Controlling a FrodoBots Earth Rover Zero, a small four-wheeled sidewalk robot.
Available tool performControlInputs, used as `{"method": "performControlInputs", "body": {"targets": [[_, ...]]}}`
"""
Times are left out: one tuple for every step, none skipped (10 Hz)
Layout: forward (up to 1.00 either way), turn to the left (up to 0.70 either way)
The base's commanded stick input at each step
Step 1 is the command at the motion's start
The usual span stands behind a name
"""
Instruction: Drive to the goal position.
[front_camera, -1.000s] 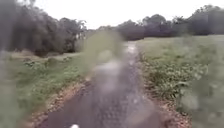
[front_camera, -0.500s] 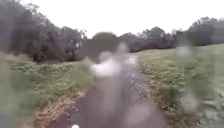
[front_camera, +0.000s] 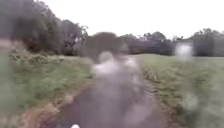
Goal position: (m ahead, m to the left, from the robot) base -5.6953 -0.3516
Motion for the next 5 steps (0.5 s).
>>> {"method": "performControlInputs", "body": {"targets": [[0.85, 0.0], [0.85, 0.0], [0.85, 0.0], [0.85, 0.0], [0.85, 0.0]]}}
